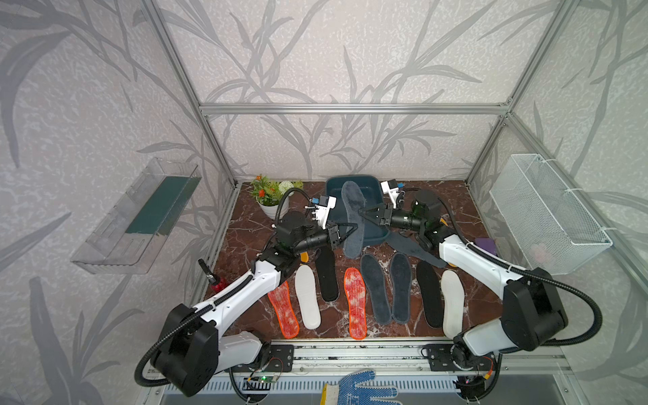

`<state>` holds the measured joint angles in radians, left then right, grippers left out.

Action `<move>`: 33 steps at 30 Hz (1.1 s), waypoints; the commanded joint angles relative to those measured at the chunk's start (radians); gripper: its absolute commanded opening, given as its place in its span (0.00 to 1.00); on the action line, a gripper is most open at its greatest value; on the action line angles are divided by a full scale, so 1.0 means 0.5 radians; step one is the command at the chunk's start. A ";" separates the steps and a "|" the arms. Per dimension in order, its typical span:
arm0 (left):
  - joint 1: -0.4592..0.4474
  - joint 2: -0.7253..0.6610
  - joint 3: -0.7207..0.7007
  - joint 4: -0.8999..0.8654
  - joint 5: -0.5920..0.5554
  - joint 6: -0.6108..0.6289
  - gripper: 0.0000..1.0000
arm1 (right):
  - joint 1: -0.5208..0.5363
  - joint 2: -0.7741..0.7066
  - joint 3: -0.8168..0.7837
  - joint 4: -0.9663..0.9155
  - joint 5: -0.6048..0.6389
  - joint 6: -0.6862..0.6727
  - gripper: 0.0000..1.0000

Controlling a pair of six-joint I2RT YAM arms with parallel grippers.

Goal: Put the insoles into the storage box
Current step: Pick up the insole from the center of the board.

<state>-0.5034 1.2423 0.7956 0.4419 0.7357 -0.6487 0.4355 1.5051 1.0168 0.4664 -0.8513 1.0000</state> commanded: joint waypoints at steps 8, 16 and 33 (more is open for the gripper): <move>0.031 0.101 0.079 -0.137 -0.028 0.026 0.08 | -0.008 -0.006 0.041 0.005 0.004 0.048 0.00; 0.114 -0.091 0.094 -0.588 -0.438 0.196 0.99 | -0.195 0.012 0.194 -0.437 0.109 -0.138 0.00; 0.123 -0.691 0.178 -1.735 -2.085 0.478 0.99 | 0.062 0.650 1.137 -1.377 0.557 -0.710 0.00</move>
<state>-0.4435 0.9405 0.8856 -0.3248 -0.1604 -0.4313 0.4385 1.7844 1.5223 -0.1375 -0.6430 0.6815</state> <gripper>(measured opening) 0.991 0.055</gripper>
